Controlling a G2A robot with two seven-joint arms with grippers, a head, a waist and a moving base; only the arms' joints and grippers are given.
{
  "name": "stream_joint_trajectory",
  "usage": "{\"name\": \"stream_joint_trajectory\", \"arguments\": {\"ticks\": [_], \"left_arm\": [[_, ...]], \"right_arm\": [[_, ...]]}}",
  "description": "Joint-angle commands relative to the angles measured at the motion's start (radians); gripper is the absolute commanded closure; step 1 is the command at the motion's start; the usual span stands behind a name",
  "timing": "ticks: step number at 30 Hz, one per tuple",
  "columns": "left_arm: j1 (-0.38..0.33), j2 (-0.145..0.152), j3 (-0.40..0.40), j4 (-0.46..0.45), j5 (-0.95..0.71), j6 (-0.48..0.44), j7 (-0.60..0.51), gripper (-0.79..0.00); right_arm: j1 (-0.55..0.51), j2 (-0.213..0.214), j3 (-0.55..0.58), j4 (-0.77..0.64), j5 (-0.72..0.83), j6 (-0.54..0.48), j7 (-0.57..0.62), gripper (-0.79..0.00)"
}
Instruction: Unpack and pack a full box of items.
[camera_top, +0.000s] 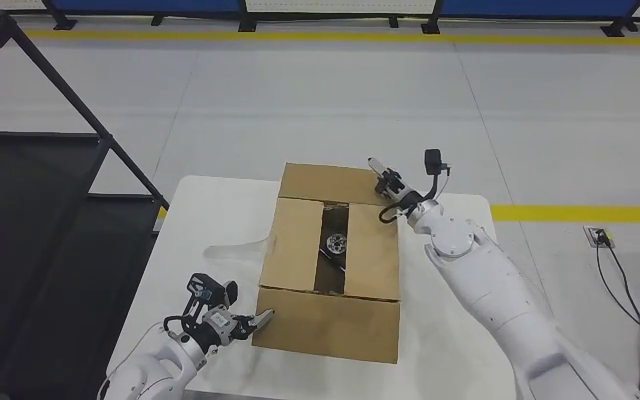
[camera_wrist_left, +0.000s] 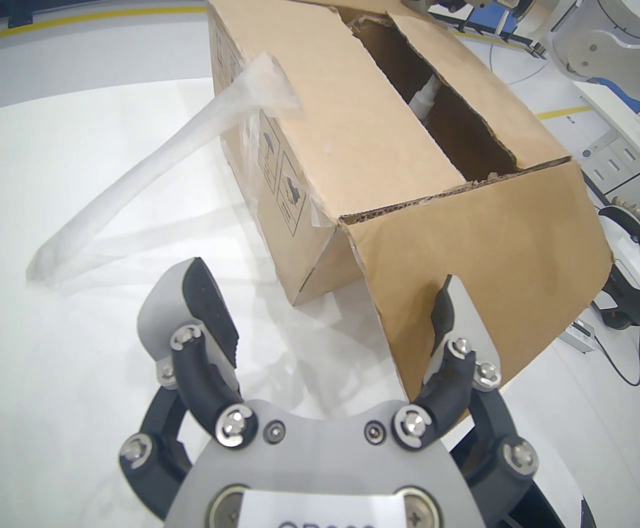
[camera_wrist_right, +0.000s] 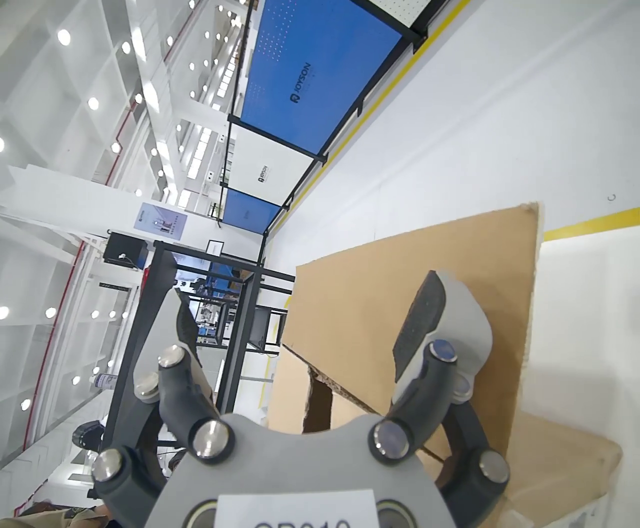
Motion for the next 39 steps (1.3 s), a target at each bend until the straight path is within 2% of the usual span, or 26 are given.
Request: {"name": "stream_joint_trajectory", "arguments": {"ticks": [1, 13, 19, 23, 25, 30, 35, 39], "left_arm": [[0.0, 0.0, 0.0, 0.0, 0.0, 0.0, 0.0, -0.785], [0.0, 0.0, 0.0, 0.0, 0.0, 0.0, 0.0, -0.785], [0.0, 0.0, 0.0, 0.0, 0.0, 0.0, 0.0, -0.785], [0.005, 0.0, -0.002, -0.003, -0.023, 0.002, 0.018, -0.785], [0.008, 0.001, -0.021, 0.001, -0.058, -0.002, 0.043, -0.785], [0.013, 0.002, -0.068, 0.015, -0.134, 0.04, 0.084, -0.785], [-0.012, 0.0, -0.073, 0.058, -0.164, 0.131, 0.085, -0.785], [-0.073, -0.006, -0.03, 0.131, -0.148, 0.19, 0.085, -0.785]], "right_arm": [[0.014, -0.014, -0.008, 0.036, 0.001, 0.004, 0.033, -0.785], [0.064, -0.062, -0.014, 0.152, -0.019, -0.009, 0.123, -0.785], [0.062, -0.07, 0.016, 0.149, 0.004, -0.104, 0.12, -0.785], [0.047, -0.067, 0.043, 0.104, 0.058, -0.179, 0.25, -0.785], [0.035, -0.062, 0.062, 0.068, 0.11, -0.202, 0.384, -0.785], [0.019, -0.049, 0.082, 0.002, 0.15, -0.167, 0.6, -0.785], [-0.009, -0.037, 0.089, -0.077, 0.149, -0.106, 0.742, -0.785], [-0.018, -0.03, 0.091, -0.11, 0.106, -0.054, 0.734, -0.785]]}}
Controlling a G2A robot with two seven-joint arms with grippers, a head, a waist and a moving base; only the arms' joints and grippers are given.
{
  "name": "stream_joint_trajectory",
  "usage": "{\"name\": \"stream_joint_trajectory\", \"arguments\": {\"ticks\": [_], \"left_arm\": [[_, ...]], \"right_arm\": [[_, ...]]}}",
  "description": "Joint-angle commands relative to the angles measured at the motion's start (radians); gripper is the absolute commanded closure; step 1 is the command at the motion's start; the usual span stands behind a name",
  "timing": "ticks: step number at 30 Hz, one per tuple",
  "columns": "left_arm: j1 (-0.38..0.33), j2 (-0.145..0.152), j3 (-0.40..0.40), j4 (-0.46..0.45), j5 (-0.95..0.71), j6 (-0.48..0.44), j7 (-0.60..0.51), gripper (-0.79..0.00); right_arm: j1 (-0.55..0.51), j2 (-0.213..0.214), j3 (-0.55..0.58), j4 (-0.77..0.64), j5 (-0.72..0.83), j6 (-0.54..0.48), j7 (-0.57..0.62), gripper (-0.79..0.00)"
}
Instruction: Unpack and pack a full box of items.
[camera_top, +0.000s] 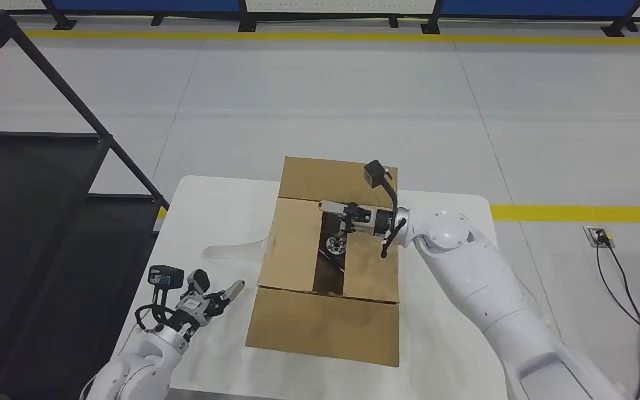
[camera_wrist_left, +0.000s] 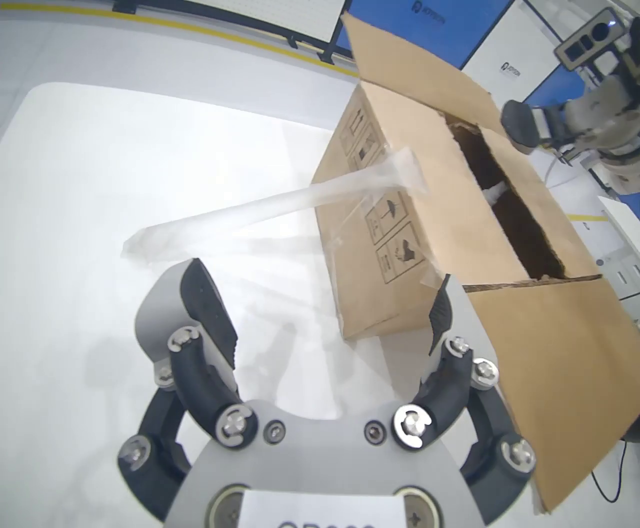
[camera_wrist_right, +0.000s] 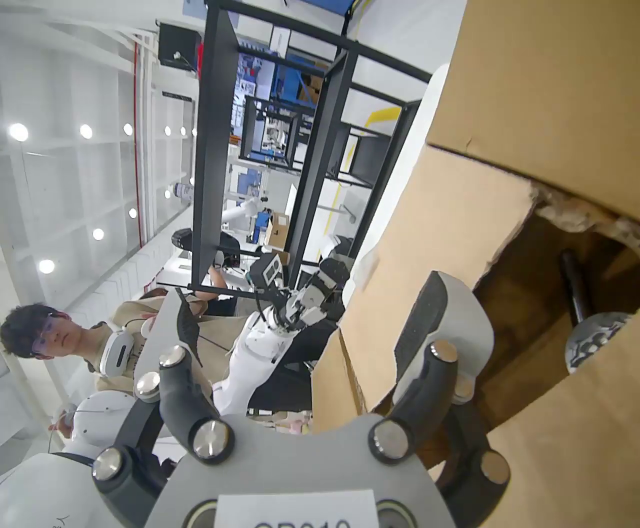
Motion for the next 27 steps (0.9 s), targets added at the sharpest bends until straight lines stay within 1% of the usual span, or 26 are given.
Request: {"name": "stream_joint_trajectory", "arguments": {"ticks": [1, 4, 8, 10, 15, 21, 27], "left_arm": [[-0.036, -0.004, 0.028, 0.04, 0.008, 0.032, 0.005, -0.785], [-0.08, -0.01, 0.069, 0.082, 0.038, 0.068, 0.017, -0.785], [-0.116, -0.015, 0.113, 0.117, 0.056, 0.069, 0.014, -0.785], [-0.124, -0.016, 0.129, 0.122, 0.066, 0.062, 0.018, -0.785], [-0.123, -0.018, 0.144, 0.121, 0.071, 0.057, 0.025, -0.785], [-0.114, -0.018, 0.149, 0.111, 0.07, 0.045, 0.03, -0.785], [-0.104, -0.017, 0.151, 0.1, 0.074, 0.034, 0.033, -0.785]], "right_arm": [[0.0, 0.001, 0.0, -0.001, -0.003, 0.004, -0.005, -0.785], [0.0, 0.001, 0.0, -0.001, -0.003, 0.004, -0.005, -0.785], [-0.008, 0.001, -0.001, -0.007, -0.008, 0.01, -0.016, -0.785], [-0.026, 0.0, -0.006, -0.039, -0.025, 0.046, -0.026, -0.785], [-0.035, -0.003, -0.016, -0.056, -0.063, 0.107, -0.043, -0.785], [-0.019, -0.018, -0.034, -0.026, -0.086, 0.189, -0.056, -0.785], [-0.003, -0.039, -0.048, 0.017, -0.065, 0.201, -0.03, -0.785]]}}
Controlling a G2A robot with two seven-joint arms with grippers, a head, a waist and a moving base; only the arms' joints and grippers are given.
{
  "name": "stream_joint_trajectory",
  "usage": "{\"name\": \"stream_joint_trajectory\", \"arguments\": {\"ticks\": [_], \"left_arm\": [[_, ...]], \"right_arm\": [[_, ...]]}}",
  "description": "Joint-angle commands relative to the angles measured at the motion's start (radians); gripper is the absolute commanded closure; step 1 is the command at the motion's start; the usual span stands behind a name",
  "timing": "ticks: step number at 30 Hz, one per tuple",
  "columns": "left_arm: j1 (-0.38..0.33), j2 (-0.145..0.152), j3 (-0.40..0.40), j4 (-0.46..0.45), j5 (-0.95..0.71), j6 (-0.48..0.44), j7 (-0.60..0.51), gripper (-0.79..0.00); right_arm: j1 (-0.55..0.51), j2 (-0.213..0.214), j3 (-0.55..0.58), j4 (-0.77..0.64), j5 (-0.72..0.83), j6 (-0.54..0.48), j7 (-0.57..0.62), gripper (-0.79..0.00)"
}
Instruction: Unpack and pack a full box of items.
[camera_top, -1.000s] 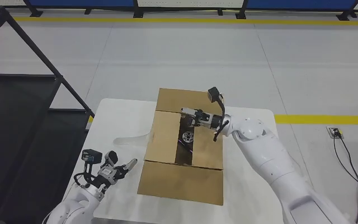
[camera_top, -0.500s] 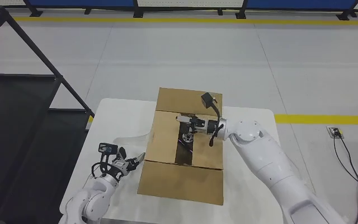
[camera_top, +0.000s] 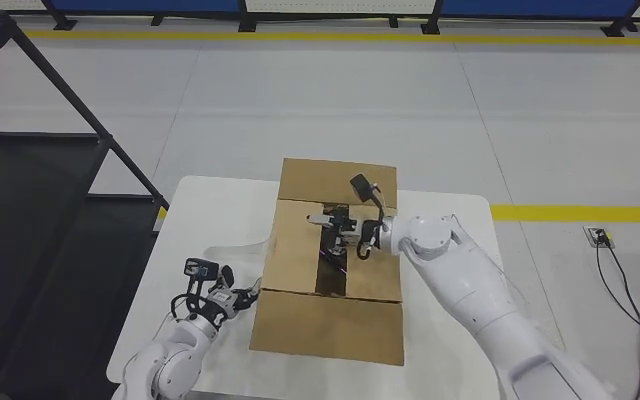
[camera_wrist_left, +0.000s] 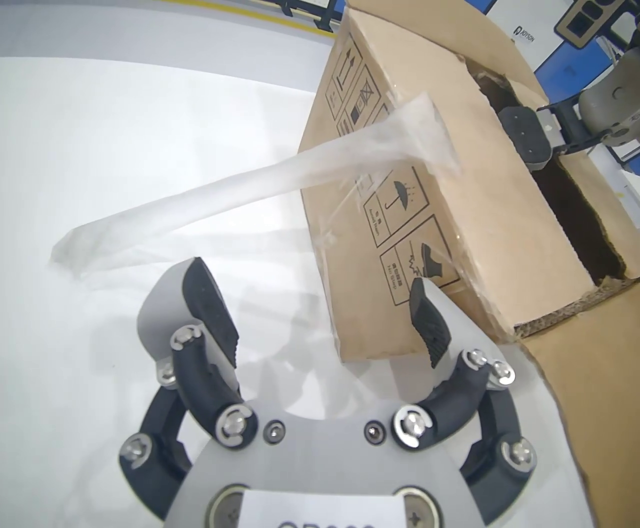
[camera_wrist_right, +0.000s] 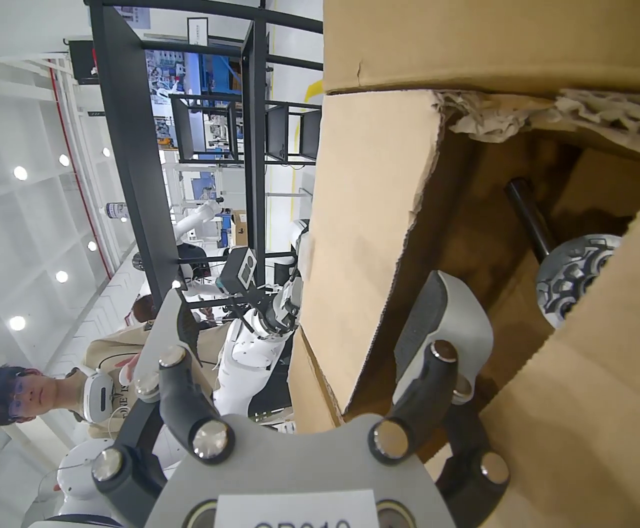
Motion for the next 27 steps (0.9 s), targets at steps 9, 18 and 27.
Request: {"name": "stream_joint_trajectory", "arguments": {"ticks": [9, 18, 27], "left_arm": [[0.031, 0.004, -0.033, -0.023, 0.008, 0.017, 0.034, -0.785], [0.123, 0.02, -0.125, -0.137, -0.014, -0.061, 0.059, -0.785], [0.219, 0.031, -0.17, -0.269, 0.028, -0.147, 0.08, -0.785]], "right_arm": [[0.027, -0.037, 0.005, 0.089, 0.109, -0.08, 0.107, -0.785], [0.048, -0.057, 0.035, 0.128, 0.197, -0.146, 0.167, -0.785], [0.065, -0.087, 0.041, 0.127, 0.24, -0.188, 0.138, -0.785]]}}
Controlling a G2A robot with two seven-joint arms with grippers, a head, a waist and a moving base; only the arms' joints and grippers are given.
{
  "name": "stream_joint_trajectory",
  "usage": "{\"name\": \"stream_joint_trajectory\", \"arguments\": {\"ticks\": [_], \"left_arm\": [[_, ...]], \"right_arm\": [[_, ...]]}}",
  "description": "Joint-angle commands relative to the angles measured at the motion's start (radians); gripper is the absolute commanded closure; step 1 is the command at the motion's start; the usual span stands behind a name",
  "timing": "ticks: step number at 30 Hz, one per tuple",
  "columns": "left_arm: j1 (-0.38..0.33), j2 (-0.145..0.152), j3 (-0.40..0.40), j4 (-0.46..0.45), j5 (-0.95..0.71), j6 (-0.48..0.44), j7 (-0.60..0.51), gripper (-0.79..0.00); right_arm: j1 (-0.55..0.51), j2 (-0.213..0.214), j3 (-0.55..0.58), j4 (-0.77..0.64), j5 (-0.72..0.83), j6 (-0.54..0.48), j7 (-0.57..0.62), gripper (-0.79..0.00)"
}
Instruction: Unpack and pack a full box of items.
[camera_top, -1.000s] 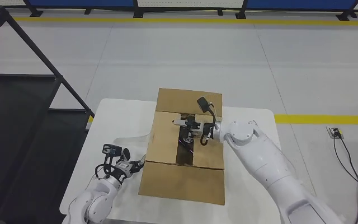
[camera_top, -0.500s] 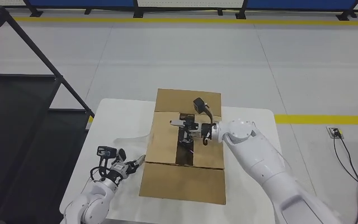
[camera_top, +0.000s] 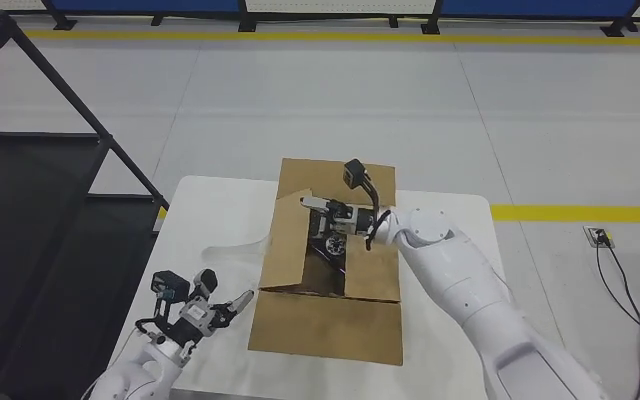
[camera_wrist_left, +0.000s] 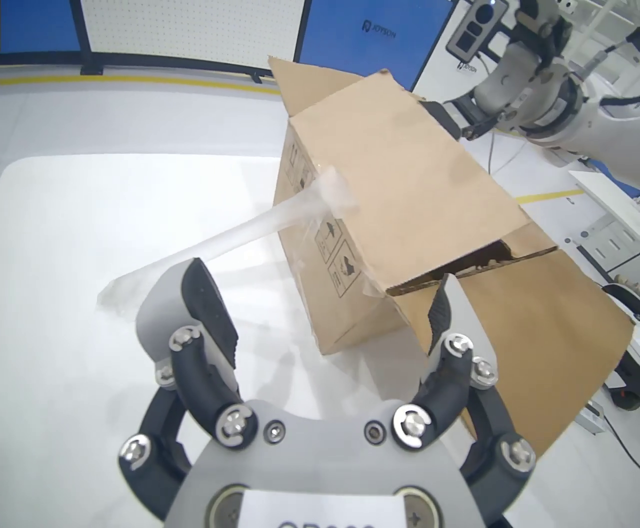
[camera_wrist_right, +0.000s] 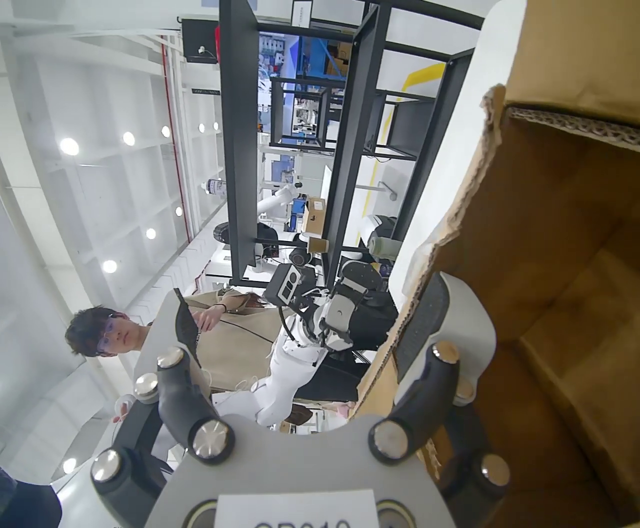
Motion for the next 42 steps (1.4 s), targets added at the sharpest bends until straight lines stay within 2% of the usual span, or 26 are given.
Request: {"name": "stream_joint_trajectory", "arguments": {"ticks": [1, 9, 12, 17, 28, 37, 42], "left_arm": [[0.005, -0.001, 0.008, -0.023, 0.015, 0.023, 0.006, -0.785], [-0.037, -0.005, 0.084, -0.047, 0.077, 0.048, -0.023, -0.785], [-0.059, -0.011, 0.112, -0.049, 0.124, 0.123, -0.004, -0.785], [-0.093, -0.017, 0.136, -0.043, 0.088, 0.162, -0.014, -0.785], [-0.101, -0.015, 0.132, -0.039, 0.048, 0.131, -0.044, -0.785], [-0.117, -0.025, 0.131, -0.037, -0.023, 0.226, -0.004, -0.785], [-0.101, -0.025, 0.097, -0.032, -0.072, 0.233, 0.036, -0.785]], "right_arm": [[0.006, -0.006, -0.002, 0.004, -0.003, -0.013, -0.018, -0.785], [0.023, -0.035, -0.017, 0.005, -0.021, -0.052, -0.059, -0.785], [0.03, -0.044, -0.021, 0.012, -0.02, -0.056, -0.049, -0.785], [0.038, -0.059, -0.025, 0.025, -0.014, -0.075, -0.019, -0.785], [0.044, -0.077, -0.012, 0.054, 0.014, -0.126, 0.054, -0.785], [0.048, -0.095, -0.011, 0.074, 0.018, -0.143, 0.071, -0.785], [0.045, -0.092, 0.006, 0.087, 0.015, -0.21, 0.077, -0.785]]}}
